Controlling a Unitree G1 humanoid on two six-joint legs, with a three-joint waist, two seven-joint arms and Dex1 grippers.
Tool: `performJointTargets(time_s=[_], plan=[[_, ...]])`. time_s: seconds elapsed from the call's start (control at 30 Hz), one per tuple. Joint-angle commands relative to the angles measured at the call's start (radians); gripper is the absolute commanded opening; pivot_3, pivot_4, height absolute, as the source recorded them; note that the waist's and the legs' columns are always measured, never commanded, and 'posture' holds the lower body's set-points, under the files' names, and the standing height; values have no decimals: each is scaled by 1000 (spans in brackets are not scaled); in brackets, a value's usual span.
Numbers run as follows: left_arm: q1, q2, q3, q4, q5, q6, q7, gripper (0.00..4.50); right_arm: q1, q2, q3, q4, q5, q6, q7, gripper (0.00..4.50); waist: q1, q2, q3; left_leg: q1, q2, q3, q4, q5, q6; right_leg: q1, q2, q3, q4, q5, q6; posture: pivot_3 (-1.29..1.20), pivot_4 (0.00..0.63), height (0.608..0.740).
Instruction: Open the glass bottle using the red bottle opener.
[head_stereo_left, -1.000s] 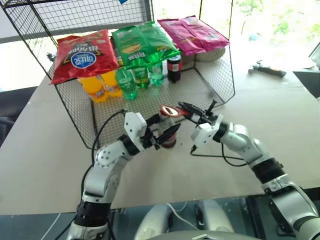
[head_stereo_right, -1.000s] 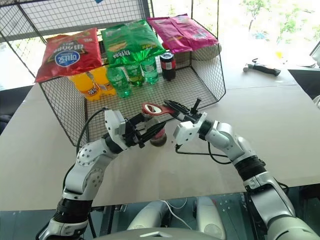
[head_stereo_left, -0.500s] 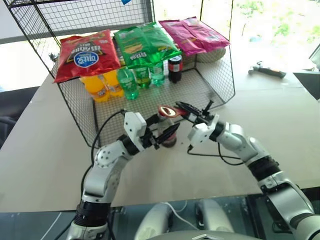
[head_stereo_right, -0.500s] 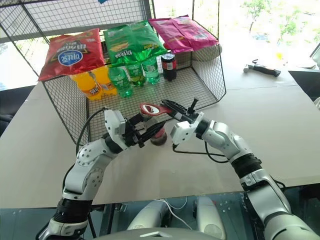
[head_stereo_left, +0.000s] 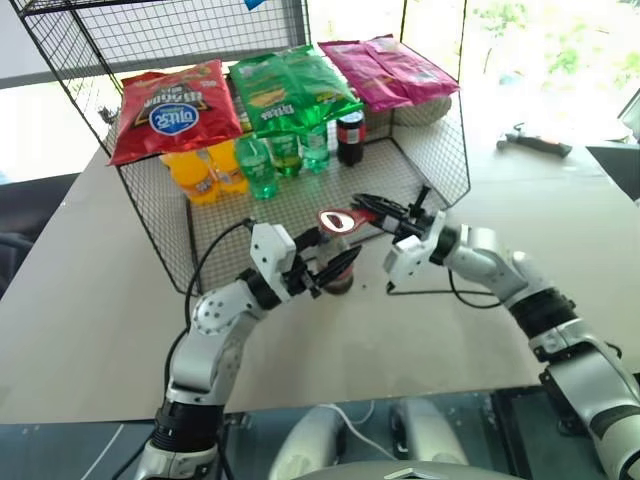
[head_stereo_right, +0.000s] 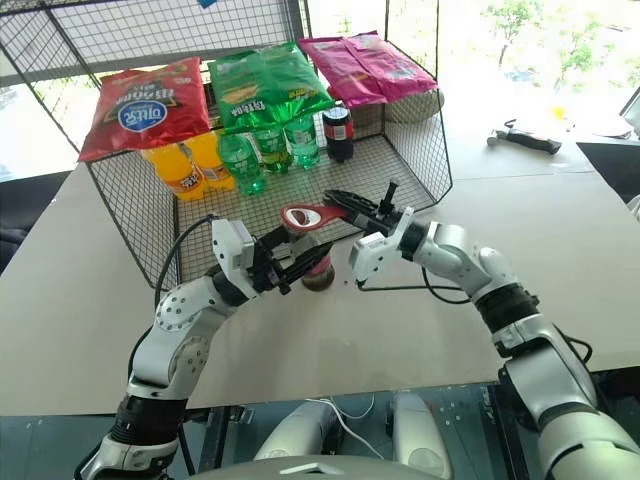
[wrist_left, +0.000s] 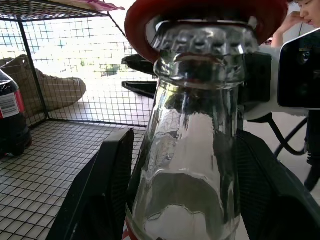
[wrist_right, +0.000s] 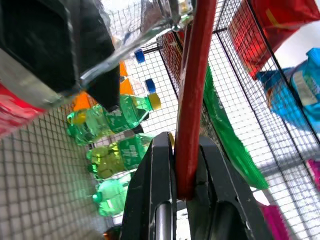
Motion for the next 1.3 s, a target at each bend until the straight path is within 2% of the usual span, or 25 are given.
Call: performJointTargets(time_s=[0.03, 0.47, 0.9, 1.3], plan=[[-30, -7, -10, -19, 5, -15, 7, 2309, -45, -14, 21, -8, -66, -49, -24, 0, 0, 0, 0, 0, 0, 0, 0, 0, 0, 0, 0, 0, 0, 0, 0, 0, 150, 735], [-20, -4, -9, -21, 5, -11, 4, 2309, -63, -28, 10, -45, -136, -49, -104, 0, 4, 0, 0, -1, 0, 0, 0, 0, 0, 0, 0, 0, -1, 0, 0, 0, 150, 735], [-18, 0, -17, -25, 3, -2, 3, 2309, -160, -92, -10, 11, -209, -33, -198, 0, 0, 0, 0, -1, 0, 0, 0, 0, 0, 0, 0, 0, -1, 0, 0, 0, 150, 735], [-7, 1, -17, -31, 0, 4, 8, 2309, -201, -95, -29, -23, -202, -37, -265, 0, -1, 0, 0, -1, 0, 0, -2, 0, 0, 0, 0, 1, -3, 0, 0, 0, 150, 735]])
